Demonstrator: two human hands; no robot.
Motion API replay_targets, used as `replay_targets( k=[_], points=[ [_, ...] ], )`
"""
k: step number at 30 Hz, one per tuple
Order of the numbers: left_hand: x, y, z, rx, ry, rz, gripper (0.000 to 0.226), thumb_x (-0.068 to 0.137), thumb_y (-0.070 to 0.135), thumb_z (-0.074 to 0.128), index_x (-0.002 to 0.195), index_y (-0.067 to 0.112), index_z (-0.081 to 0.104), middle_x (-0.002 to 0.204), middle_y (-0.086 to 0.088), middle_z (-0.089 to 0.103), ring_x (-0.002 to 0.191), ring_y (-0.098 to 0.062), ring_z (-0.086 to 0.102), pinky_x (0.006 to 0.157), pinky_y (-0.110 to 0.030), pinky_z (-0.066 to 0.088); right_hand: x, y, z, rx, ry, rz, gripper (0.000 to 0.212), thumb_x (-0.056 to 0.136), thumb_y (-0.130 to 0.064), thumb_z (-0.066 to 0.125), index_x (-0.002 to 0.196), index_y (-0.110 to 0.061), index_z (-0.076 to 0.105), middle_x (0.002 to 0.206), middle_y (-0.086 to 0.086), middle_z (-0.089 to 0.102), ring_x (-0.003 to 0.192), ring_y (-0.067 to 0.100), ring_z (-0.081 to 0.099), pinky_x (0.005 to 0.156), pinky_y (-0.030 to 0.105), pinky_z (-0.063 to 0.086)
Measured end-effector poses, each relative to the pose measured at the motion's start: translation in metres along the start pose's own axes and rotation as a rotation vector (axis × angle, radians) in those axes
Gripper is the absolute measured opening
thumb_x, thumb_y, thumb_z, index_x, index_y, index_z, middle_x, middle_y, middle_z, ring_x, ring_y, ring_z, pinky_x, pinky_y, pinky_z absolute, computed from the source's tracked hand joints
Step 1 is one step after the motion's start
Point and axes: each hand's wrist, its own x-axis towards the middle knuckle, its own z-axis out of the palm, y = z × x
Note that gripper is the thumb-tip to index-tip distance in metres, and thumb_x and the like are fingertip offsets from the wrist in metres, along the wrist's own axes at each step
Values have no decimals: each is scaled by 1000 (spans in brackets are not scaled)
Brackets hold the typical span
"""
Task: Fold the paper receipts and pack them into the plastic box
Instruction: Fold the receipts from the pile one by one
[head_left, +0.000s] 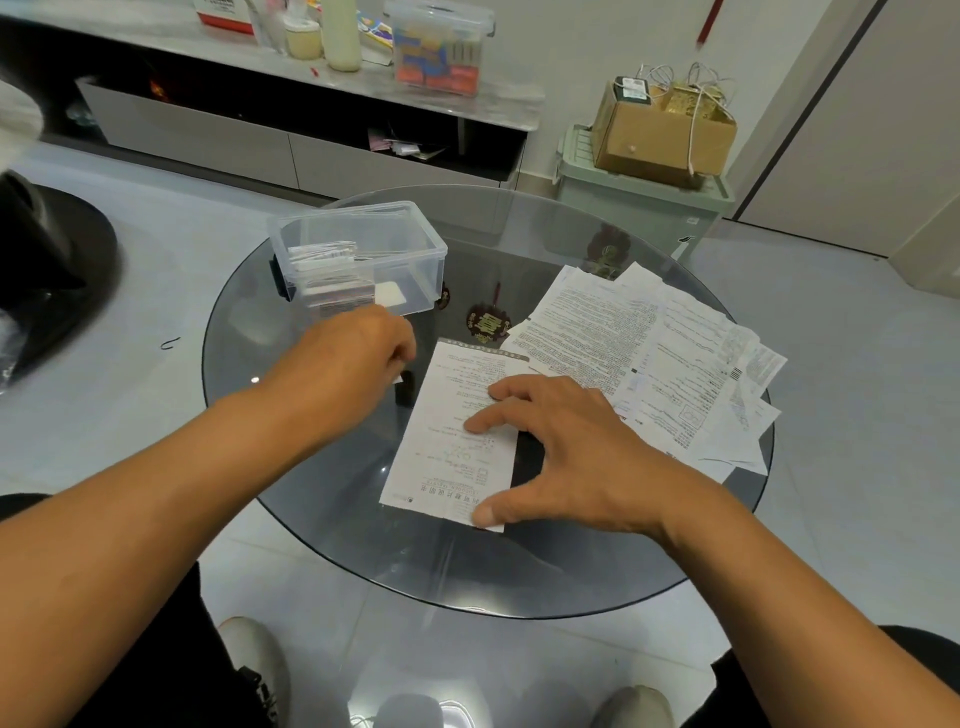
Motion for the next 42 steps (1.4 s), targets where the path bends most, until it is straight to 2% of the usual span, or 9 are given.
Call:
replay_targets(
  k=[6,12,18,22,25,30,35,38,42],
  points=[
    [-1,7,1,-91,-218,212,31,98,19,63,125,34,65,112,11,61,97,-10,60,85,-32,54,6,14,4,11,103,-39,38,102,-43,56,140,-45,55,155,-19,38,137,6,31,118,38,28],
    [-2,6,-3,-274,-433,143,40,90,37,74,127,46,62,125,26,47,110,2,53,88,-18,47,9,29,-1,243,82,-62,40,97,-21,68,133,-38,64,142,-23,49,126,-11,39,102,9,30],
    [-2,9,1,-291,-436,116,39,84,38,80,120,45,64,126,23,43,111,-2,51,90,-22,50,16,24,10,321,154,-7,45,92,-29,76,132,-40,62,144,-21,49,131,5,42,111,33,41],
    [-3,11,1,-293,-434,103,40,84,38,79,120,44,65,126,22,44,112,-7,52,92,-26,51,10,26,4,468,53,9,58,93,-1,63,134,-43,58,148,-21,45,132,3,43,106,20,41],
    [-3,11,1,-286,-427,107,41,84,38,79,122,43,65,127,21,45,111,-7,52,95,-28,51,10,28,4,410,97,7,57,93,-8,71,134,-44,57,146,-24,42,126,-3,42,93,5,39],
    [-3,13,1,-272,-428,109,41,85,38,78,123,43,63,128,19,44,112,-8,51,95,-28,50,21,25,20,400,266,35,49,91,-26,78,130,-48,58,146,-21,43,130,3,40,100,20,41],
    [-4,13,2,-277,-428,105,41,85,36,78,122,43,63,127,19,43,112,-8,50,91,-25,50,16,19,18,536,249,17,48,94,-11,72,123,-48,61,143,-25,43,119,-10,48,92,13,48],
    [-3,14,2,-272,-426,110,41,86,35,78,123,43,62,127,18,43,113,-10,51,91,-24,50,13,12,15,764,241,-59,60,90,16,54,124,-31,66,144,-15,51,119,3,62,90,26,57],
    [-3,9,4,-289,-395,106,60,84,36,81,135,41,50,124,20,46,112,-9,53,93,-25,50,10,6,15,767,296,-162,69,88,21,52,137,-28,58,147,-10,50,122,3,63,96,18,52]
  ],
)
